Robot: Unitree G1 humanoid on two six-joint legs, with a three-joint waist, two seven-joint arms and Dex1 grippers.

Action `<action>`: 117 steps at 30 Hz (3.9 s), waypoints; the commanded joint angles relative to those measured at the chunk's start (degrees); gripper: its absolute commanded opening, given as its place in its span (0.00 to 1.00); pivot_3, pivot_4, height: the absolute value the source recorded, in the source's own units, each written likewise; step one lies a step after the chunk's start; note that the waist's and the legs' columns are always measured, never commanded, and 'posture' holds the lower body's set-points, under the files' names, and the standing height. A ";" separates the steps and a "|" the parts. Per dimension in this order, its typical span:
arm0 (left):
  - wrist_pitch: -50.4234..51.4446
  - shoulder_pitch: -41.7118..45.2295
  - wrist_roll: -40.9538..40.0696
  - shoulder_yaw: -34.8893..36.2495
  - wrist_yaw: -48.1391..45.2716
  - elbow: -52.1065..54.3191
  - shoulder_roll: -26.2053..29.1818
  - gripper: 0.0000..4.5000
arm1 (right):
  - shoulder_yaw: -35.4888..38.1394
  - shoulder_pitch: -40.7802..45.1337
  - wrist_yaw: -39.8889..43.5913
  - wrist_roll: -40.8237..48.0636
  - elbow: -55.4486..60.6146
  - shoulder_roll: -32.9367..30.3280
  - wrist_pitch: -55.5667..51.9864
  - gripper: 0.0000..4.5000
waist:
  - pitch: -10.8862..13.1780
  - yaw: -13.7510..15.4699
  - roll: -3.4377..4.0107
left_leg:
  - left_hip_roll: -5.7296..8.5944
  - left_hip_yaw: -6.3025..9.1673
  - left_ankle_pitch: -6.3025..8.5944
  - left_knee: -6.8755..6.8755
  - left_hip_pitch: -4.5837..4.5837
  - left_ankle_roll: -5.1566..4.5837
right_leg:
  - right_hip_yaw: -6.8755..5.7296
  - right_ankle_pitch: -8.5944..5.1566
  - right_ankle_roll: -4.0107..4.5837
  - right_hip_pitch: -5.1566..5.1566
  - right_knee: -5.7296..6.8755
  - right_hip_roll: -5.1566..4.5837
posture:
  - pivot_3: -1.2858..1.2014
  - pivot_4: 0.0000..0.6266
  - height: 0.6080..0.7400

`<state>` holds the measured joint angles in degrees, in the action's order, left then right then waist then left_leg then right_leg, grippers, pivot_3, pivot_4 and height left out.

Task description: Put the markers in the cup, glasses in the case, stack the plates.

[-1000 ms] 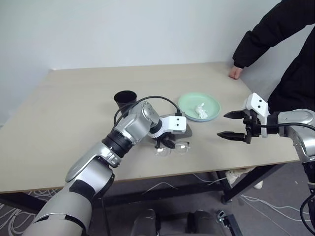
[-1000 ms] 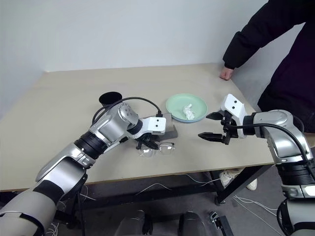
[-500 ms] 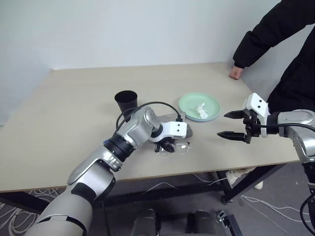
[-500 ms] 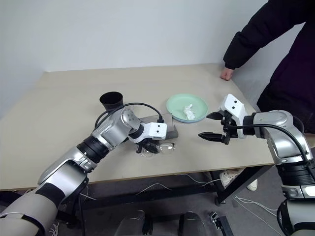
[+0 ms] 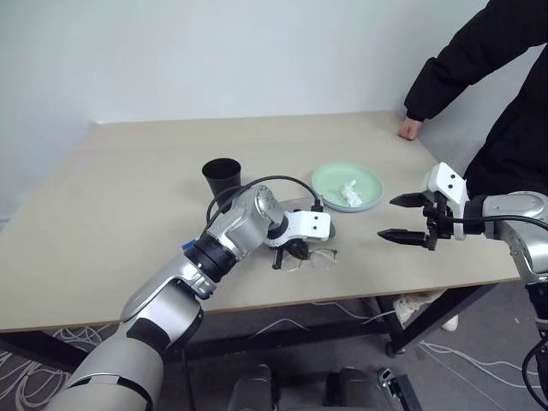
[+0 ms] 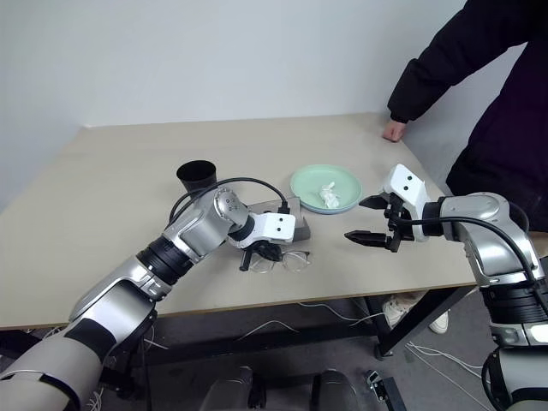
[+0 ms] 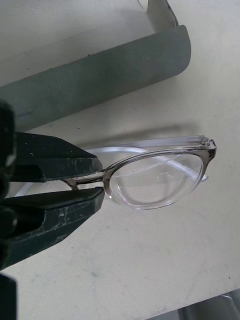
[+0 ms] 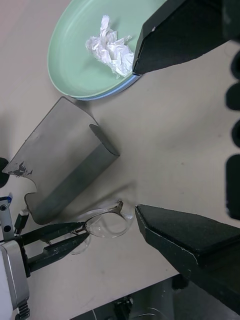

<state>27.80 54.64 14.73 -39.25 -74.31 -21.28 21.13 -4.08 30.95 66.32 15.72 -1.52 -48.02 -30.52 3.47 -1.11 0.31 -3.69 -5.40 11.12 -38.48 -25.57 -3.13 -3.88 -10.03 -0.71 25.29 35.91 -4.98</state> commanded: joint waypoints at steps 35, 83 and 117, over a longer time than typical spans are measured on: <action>5.85 5.43 -3.24 1.97 -0.23 -3.07 -1.01 0.69 | 0.61 1.72 -0.38 0.31 0.88 1.09 0.72 1.00 | 0.02 -0.08 -0.02 | 0.03 -0.01 0.11 -0.07 -0.12 -0.11 | 0.08 0.01 -0.01 0.09 0.13 0.01 | 0.52 0.00 1.00; -0.80 4.70 -3.23 4.19 -5.03 0.31 -0.51 0.01 | 0.68 1.43 -0.88 0.60 1.62 1.39 0.93 1.00 | 0.01 -0.03 -0.01 | 0.02 -0.02 0.11 -0.10 -0.08 -0.11 | 0.07 0.02 -0.01 0.06 0.17 0.01 | 0.52 0.00 1.00; -12.83 14.87 3.37 12.84 25.47 -43.70 -12.96 0.01 | 0.87 1.55 -1.58 0.90 2.05 1.64 0.43 1.00 | 0.05 -0.04 -0.09 | 0.06 0.00 0.12 -0.11 -0.14 -0.11 | 0.06 0.04 -0.03 0.07 0.19 0.01 | 0.52 0.00 1.00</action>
<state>15.12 69.48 17.34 -26.44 -48.18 -66.04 8.15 -4.86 31.25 65.13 15.77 -1.21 -46.29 -30.54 3.53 -1.14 0.22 -3.64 -5.40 11.25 -38.59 -25.71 -3.24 -3.82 -10.00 -0.74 25.36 36.10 -4.97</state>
